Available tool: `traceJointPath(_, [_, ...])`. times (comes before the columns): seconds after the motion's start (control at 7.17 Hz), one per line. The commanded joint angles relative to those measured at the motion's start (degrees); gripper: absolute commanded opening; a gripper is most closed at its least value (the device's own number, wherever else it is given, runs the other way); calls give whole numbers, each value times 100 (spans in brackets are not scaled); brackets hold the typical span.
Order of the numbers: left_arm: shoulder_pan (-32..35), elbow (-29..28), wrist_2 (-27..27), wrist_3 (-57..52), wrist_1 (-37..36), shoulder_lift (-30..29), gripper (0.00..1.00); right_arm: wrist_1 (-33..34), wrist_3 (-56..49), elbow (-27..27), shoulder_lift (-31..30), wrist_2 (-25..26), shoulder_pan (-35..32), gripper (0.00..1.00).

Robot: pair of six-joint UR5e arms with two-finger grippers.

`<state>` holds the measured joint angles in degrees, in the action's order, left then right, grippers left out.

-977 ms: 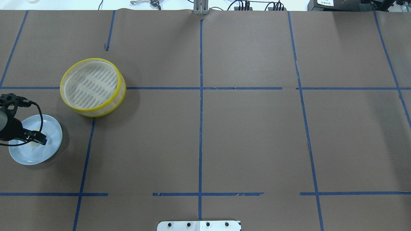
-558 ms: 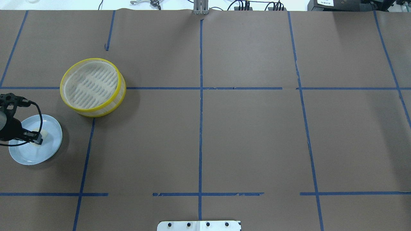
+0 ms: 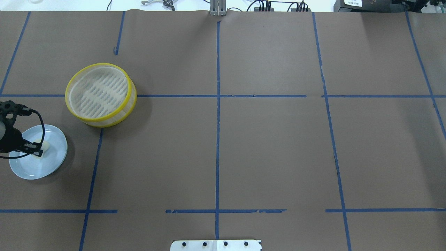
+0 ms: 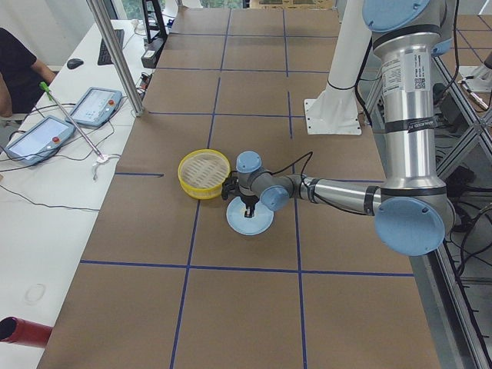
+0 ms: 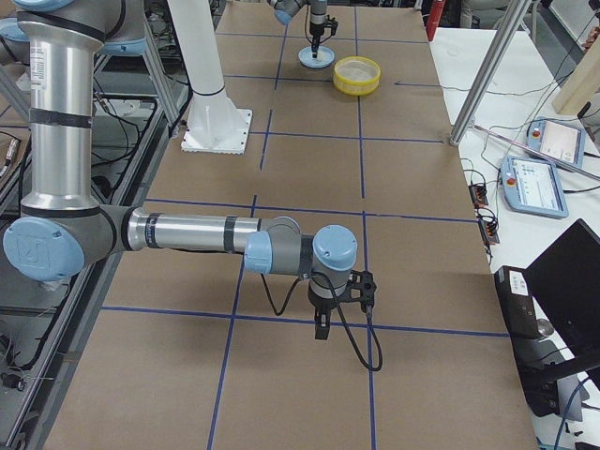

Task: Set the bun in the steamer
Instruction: 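Close the left gripper on the cream bun, then lift the bun with the left gripper and carry it toward the steamer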

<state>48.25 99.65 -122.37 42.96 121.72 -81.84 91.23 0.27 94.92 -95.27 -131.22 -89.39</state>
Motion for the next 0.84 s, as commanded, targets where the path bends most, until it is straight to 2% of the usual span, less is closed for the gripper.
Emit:
traceJointPath(0.0, [45, 631, -76, -51, -60, 351, 19, 0, 0, 0, 0, 0, -8, 100])
traceJointPath(0.14, [219, 1000, -85, -60, -200, 492, 20, 0, 0, 0, 0, 0, 0, 100])
traceJointPath(0.28, [542, 1369, -85, -268, -845, 398, 20, 0, 0, 0, 0, 0, 0, 100])
traceJointPath(0.42, [902, 1704, -85, -914, -1817, 301, 21, 0, 0, 0, 0, 0, 0, 100])
traceJointPath(0.7, [1431, 1690, -24, -1665, -3891, -1221, 21, 0, 0, 0, 0, 0, 0, 100])
